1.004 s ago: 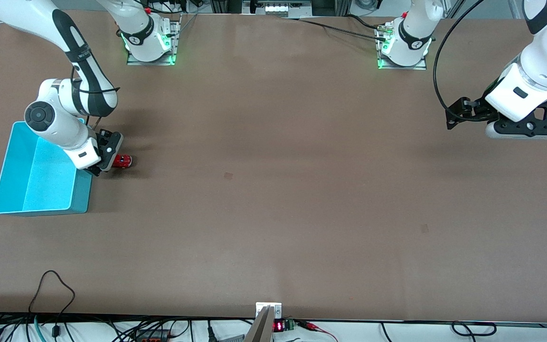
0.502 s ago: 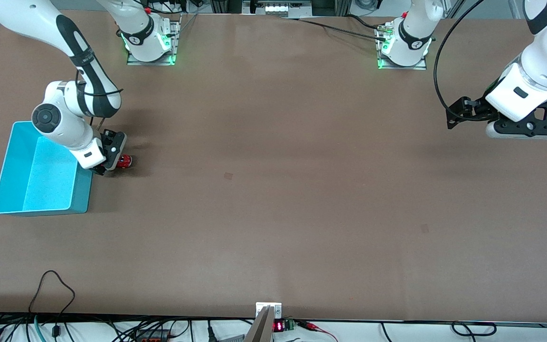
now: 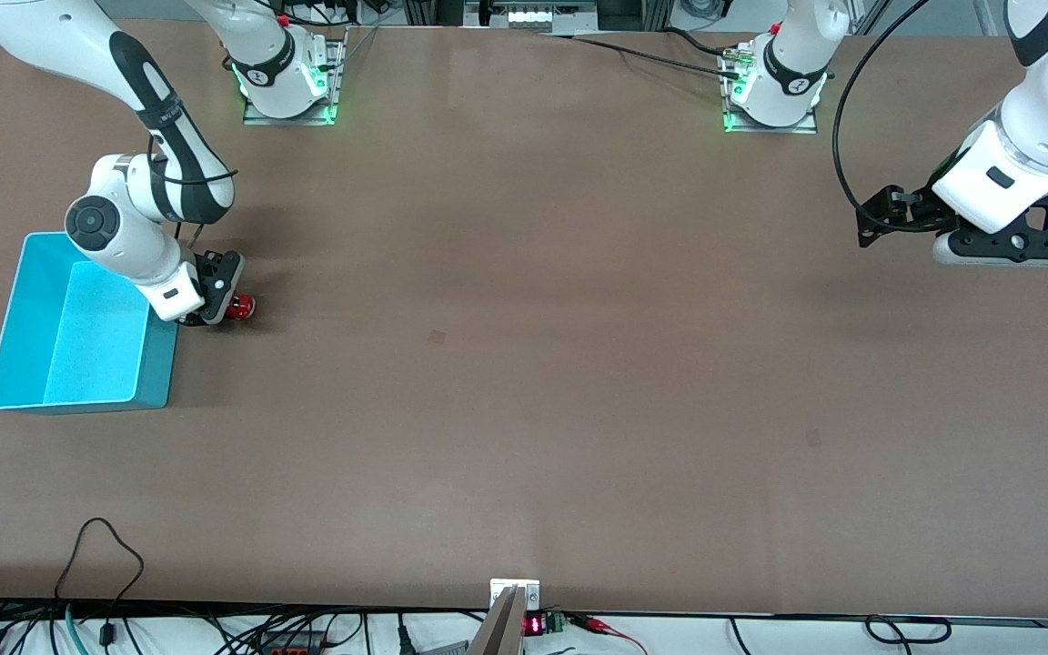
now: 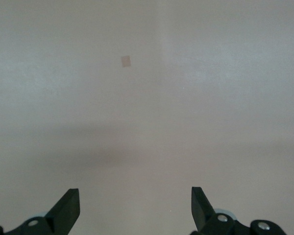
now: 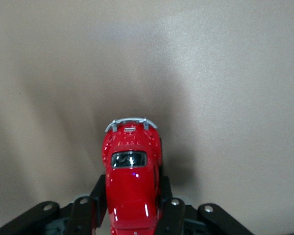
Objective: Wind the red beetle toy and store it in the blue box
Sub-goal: 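Close the right gripper on the red car, then lift the red car and carry it over the blue box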
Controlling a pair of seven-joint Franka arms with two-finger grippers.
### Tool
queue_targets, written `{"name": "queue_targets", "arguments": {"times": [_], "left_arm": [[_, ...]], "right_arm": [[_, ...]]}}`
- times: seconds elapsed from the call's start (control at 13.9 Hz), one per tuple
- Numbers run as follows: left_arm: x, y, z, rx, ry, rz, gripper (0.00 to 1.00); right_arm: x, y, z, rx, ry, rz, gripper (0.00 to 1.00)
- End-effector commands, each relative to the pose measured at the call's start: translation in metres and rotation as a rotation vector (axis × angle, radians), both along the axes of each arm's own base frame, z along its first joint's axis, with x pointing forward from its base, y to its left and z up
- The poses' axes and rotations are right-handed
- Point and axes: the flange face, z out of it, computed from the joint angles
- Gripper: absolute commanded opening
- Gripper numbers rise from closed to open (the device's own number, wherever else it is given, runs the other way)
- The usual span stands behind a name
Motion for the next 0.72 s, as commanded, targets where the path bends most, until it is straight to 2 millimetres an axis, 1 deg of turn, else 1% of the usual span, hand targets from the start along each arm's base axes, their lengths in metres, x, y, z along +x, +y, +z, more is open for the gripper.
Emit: {"name": "queue_targets", "arguments": {"times": [0.0, 0.14, 0.22, 0.29, 0.36, 0.5, 0.57, 0.65], "left_arm": [[-0.002, 0.005, 0.006, -0.009, 0.004, -0.016, 1.00], [-0.002, 0.004, 0.007, -0.009, 0.001, -0.016, 1.00], [-0.002, 0.004, 0.007, -0.009, 0.001, -0.016, 1.00], [-0.002, 0.004, 0.007, -0.009, 0.001, -0.016, 1.00], [-0.002, 0.004, 0.007, -0.009, 0.001, -0.016, 1.00], [-0.002, 0.004, 0.007, -0.009, 0.002, -0.017, 1.00], [-0.002, 0.004, 0.007, -0.009, 0.002, -0.017, 1.00], [-0.002, 0.005, 0.007, -0.009, 0.002, -0.016, 1.00]], "right_arm": [[0.003, 0.006, 0.015, -0.005, -0.027, -0.075, 0.00], [0.018, 0.017, 0.033, -0.013, -0.008, -0.176, 0.00], [0.030, 0.028, 0.045, -0.017, -0.004, -0.245, 0.00], [0.039, 0.034, 0.059, -0.023, -0.004, -0.328, 0.00], [0.045, 0.036, 0.074, -0.036, 0.002, -0.461, 0.00], [0.063, 0.045, 0.110, -0.050, -0.017, -0.627, 0.00], [0.070, 0.041, 0.129, -0.050, -0.037, -0.712, 0.00], [0.072, 0.030, 0.147, -0.050, -0.058, -0.792, 0.00]]}}
